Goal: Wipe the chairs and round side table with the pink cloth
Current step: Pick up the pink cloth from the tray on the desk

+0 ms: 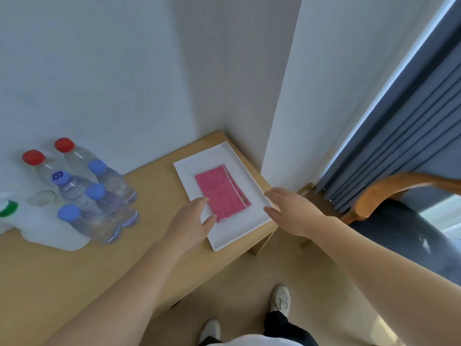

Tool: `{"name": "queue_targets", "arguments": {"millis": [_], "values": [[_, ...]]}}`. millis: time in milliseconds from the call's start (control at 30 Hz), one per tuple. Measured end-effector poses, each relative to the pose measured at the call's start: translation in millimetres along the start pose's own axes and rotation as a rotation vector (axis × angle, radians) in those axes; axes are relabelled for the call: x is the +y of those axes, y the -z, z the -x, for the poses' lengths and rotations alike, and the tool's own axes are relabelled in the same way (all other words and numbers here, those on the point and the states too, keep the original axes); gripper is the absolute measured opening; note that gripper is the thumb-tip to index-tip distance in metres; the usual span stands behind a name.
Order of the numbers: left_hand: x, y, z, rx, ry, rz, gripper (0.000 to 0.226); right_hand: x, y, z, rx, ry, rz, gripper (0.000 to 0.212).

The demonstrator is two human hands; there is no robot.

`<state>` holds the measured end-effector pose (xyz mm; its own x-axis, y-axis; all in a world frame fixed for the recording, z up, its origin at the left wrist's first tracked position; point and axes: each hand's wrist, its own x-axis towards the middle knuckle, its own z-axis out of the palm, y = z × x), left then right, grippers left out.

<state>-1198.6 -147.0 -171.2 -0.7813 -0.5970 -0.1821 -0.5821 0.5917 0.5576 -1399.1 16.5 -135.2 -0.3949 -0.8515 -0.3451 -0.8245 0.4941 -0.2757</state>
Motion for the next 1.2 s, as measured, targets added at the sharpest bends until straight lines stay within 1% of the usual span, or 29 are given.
{"name": "queue_targets", "arguments": {"millis": [167, 300, 400, 500, 633, 700, 800, 900, 967, 1100, 1200], "values": [[14.2, -4.1, -14.0, 0.059, 0.151, -0.083, 0.052, 26.5, 6.6, -56.9, -0.142, 0.2, 0.061, 0.05], [14.6, -8.4, -22.2, 0.1, 0.246, -0.175, 0.048, 23.0, -0.9, -98.8, -0.214, 0.314, 0.077, 0.047], [7.9, -14.2, -40.2, 0.107, 0.244, -0.215, 0.045, 16.0, -11.9, -129.7, -0.22, 0.374, 0.056, 0.041], [-2.2, -21.7, -65.2, 0.082, 0.195, -0.242, 0.045, 11.2, -22.7, -154.3, -0.217, 0.435, 0.113, 0.05], [-15.9, -37.1, -97.2, 0.014, 0.144, -0.313, 0.056, 8.6, -38.6, -178.6, -0.174, 0.466, 0.22, 0.059], [-22.8, -44.6, -105.2, -0.011, 0.129, -0.323, 0.058, 6.6, -46.2, -185.7, -0.199, 0.456, 0.26, 0.063], [-31.1, -52.2, -108.1, -0.004, 0.126, -0.299, 0.053, 0.5, -55.9, -190.0, -0.2, 0.423, 0.295, 0.066], [-35.5, -55.1, -110.0, 0.061, 0.119, -0.231, 0.044, -5.3, -62.9, -190.9, -0.139, 0.383, 0.331, 0.067], [-37.7, -55.8, -112.1, 0.079, 0.126, -0.213, 0.038, -9.1, -62.2, -192.4, -0.124, 0.369, 0.338, 0.06], [-40.9, -56.1, -114.0, 0.102, 0.067, -0.229, 0.022, -17.5, -57.1, -192.0, -0.086, 0.372, 0.324, 0.031], [-41.3, -51.5, -111.6, 0.094, -0.003, -0.184, 0.018, -16.8, -53.5, -185.2, -0.091, 0.333, 0.217, 0.021]]}}
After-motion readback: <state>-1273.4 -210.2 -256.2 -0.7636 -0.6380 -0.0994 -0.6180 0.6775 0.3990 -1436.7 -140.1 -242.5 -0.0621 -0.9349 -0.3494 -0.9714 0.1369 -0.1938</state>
